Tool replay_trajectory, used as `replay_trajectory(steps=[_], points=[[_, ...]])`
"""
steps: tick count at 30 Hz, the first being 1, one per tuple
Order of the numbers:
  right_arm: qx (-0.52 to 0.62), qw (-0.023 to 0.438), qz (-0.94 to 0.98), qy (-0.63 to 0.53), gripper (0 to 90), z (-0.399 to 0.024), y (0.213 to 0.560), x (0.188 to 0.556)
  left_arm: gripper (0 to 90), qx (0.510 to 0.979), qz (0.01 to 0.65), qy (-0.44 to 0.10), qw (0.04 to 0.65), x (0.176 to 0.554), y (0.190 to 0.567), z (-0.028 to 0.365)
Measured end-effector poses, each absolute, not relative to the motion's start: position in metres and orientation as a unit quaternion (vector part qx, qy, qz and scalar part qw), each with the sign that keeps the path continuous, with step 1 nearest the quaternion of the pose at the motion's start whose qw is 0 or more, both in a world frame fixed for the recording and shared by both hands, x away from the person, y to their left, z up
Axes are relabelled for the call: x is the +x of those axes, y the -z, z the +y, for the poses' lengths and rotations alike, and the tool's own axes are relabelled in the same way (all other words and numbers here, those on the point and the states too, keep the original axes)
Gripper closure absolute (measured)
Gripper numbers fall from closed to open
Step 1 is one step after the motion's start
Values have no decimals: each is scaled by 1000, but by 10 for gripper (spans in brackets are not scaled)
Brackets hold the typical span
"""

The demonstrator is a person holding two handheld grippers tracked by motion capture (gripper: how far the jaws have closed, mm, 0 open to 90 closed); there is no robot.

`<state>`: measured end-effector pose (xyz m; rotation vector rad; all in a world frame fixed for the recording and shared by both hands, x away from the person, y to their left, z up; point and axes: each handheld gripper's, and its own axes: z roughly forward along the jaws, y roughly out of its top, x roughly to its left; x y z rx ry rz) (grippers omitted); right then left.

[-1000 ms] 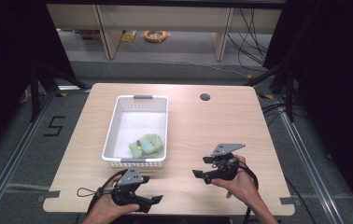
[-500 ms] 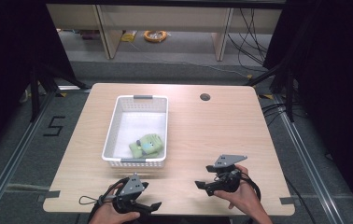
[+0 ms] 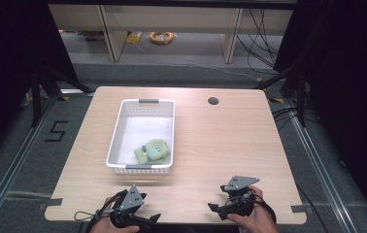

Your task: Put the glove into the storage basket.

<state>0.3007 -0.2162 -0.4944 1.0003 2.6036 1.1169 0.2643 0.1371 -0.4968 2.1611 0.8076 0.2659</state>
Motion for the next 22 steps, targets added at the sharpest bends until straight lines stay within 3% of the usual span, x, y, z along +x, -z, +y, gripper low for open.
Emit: replay_trajectory(steps=[22], points=[[337, 75, 867, -360, 226, -224, 496, 304, 194, 852, 327, -100, 396, 269, 501, 141]])
